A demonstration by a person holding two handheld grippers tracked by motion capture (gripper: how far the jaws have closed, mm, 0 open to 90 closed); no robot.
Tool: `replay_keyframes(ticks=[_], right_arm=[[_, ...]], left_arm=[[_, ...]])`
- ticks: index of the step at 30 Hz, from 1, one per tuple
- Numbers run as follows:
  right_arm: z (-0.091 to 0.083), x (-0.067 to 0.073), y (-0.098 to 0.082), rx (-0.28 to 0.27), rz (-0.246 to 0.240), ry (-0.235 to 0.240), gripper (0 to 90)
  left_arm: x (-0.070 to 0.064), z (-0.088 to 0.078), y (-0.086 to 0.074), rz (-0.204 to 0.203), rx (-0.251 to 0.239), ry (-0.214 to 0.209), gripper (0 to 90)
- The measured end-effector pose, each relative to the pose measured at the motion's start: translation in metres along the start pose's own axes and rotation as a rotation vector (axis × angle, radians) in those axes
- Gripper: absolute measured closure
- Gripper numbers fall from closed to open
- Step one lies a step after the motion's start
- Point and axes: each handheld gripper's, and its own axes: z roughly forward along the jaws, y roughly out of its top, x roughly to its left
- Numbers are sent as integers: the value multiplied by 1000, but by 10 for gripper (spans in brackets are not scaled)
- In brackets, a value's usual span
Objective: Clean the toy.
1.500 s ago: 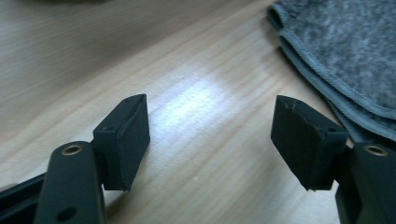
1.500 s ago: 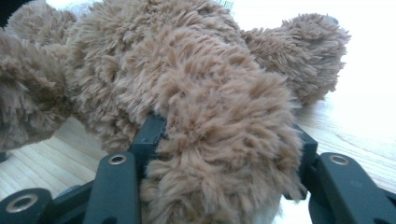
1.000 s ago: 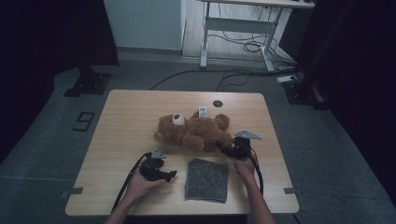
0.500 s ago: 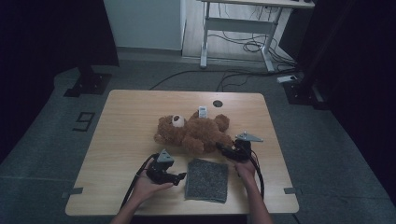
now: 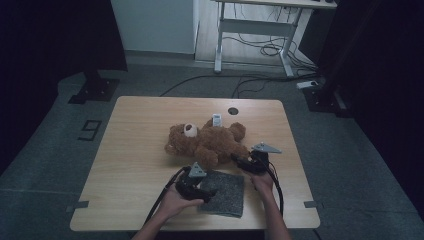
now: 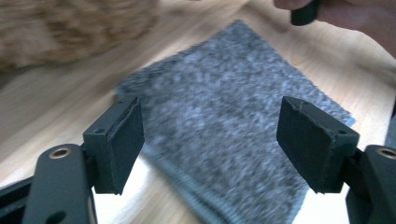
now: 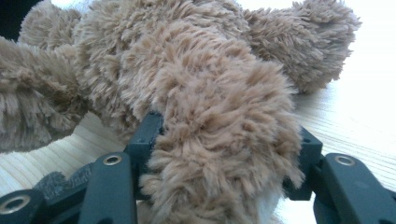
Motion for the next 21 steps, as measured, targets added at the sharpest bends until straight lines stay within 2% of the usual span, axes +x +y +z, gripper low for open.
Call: replay_keyframes(ticks=[8,9,16,18,21], right_arm=[[1,-2,-1,-1,5,-1,435],[1,-1,-1,-2,7,-2,435],[1,-1,-3,1,11,-3,435],[1,-1,-3,-3,12,-4,434],[1,-1,-3,-6,11,-6,436]], left_arm=[[-17,24,7,45,40,-28,212],[-22,30,8,65,60,-28,204],[-32,51,8,74,108,-14,145],[-36,58,4,93,129,11,135],[-37,60,1,96,111,27,136]])
